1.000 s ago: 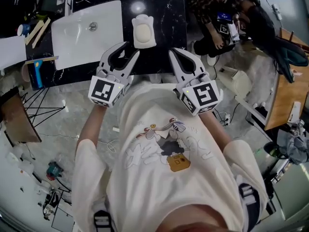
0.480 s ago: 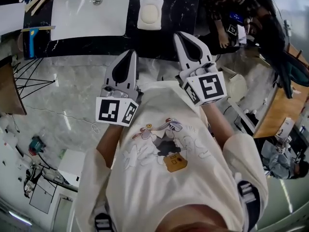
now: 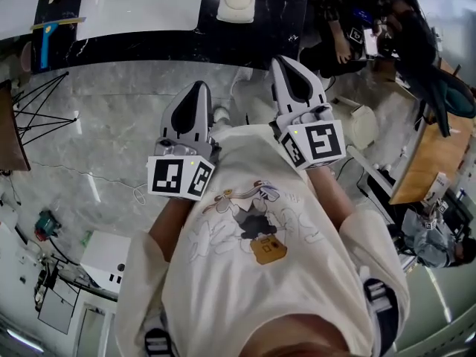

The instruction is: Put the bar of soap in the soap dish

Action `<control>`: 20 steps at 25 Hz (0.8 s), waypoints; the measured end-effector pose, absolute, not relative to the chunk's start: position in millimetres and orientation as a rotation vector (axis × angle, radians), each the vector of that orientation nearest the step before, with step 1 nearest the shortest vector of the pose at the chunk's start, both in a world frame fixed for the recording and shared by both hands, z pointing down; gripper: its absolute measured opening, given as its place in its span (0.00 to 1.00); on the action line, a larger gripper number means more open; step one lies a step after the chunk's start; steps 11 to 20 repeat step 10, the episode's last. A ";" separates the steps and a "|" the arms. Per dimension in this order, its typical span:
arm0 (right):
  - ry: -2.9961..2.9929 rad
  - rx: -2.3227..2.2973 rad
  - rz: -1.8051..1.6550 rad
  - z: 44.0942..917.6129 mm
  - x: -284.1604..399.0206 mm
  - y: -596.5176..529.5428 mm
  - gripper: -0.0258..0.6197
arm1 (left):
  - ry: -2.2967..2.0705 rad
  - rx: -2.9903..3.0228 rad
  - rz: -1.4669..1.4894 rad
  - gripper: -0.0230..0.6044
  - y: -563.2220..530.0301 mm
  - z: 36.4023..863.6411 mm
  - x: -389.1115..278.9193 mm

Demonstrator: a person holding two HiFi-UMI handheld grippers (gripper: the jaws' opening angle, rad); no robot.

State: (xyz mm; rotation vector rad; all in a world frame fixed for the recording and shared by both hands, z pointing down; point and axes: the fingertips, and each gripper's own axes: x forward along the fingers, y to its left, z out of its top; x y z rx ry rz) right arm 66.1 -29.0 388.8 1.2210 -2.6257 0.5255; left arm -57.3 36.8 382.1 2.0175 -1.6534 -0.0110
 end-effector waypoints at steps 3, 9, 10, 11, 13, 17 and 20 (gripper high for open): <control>-2.623 1.241 0.485 385.8 66.5 7.9 0.05 | -1.667 2.019 -0.039 0.05 76.5 375.8 -64.6; -2.601 1.256 0.467 389.9 67.1 108.1 0.05 | -1.668 2.008 -0.071 0.05 179.2 374.0 -64.4; -2.597 1.257 0.468 390.3 67.3 126.9 0.05 | -1.662 2.008 -0.073 0.05 197.2 374.5 -62.8; -2.597 1.257 0.468 390.3 67.3 126.9 0.05 | -1.662 2.008 -0.073 0.05 197.2 374.5 -62.8; -2.597 1.257 0.468 390.3 67.3 126.9 0.05 | -1.662 2.008 -0.073 0.05 197.2 374.5 -62.8; -2.597 1.257 0.468 390.3 67.3 126.9 0.05 | -1.662 2.008 -0.073 0.05 197.2 374.5 -62.8; -2.597 1.257 0.468 390.3 67.3 126.9 0.05 | -1.662 2.008 -0.073 0.05 197.2 374.5 -62.8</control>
